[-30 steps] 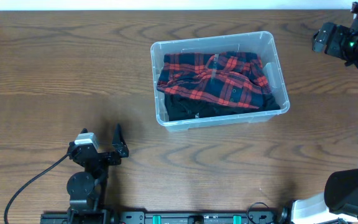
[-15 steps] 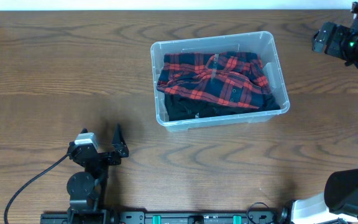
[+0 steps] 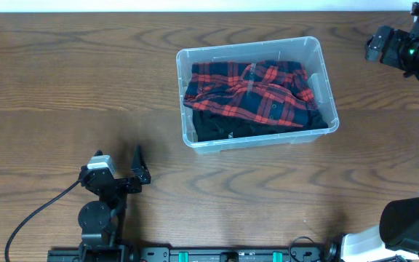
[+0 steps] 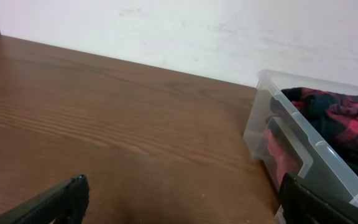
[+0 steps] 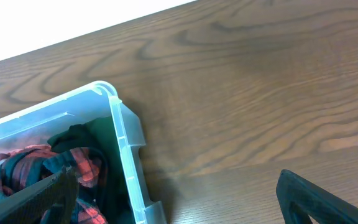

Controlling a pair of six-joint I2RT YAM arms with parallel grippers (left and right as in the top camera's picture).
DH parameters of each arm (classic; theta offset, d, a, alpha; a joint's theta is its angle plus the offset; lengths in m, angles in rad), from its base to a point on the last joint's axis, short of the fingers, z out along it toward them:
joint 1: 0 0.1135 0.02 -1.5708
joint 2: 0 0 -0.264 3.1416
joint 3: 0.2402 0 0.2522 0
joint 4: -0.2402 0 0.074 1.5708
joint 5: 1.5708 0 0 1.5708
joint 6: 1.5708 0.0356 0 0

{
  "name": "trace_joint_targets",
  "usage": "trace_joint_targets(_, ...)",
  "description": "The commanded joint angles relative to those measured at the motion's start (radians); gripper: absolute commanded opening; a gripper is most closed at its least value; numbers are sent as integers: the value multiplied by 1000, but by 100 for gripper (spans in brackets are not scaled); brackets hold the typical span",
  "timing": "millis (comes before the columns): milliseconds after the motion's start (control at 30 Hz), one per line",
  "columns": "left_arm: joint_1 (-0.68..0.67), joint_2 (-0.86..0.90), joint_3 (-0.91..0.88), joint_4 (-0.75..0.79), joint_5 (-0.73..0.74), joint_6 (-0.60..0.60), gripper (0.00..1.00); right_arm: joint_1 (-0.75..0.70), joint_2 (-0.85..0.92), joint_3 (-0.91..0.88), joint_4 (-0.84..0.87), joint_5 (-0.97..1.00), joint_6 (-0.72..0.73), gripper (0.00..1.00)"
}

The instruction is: Pack container

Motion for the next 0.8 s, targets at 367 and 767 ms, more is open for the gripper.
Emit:
trace_joint_targets(367,-3,-5,-16,-37,-30,7,98,190,-463,-366,197,111,-51,99)
trace_joint_targets(767,-3,-5,-16,-37,-30,7,98,198,-1076,-1218,1021,-6,-6,99)
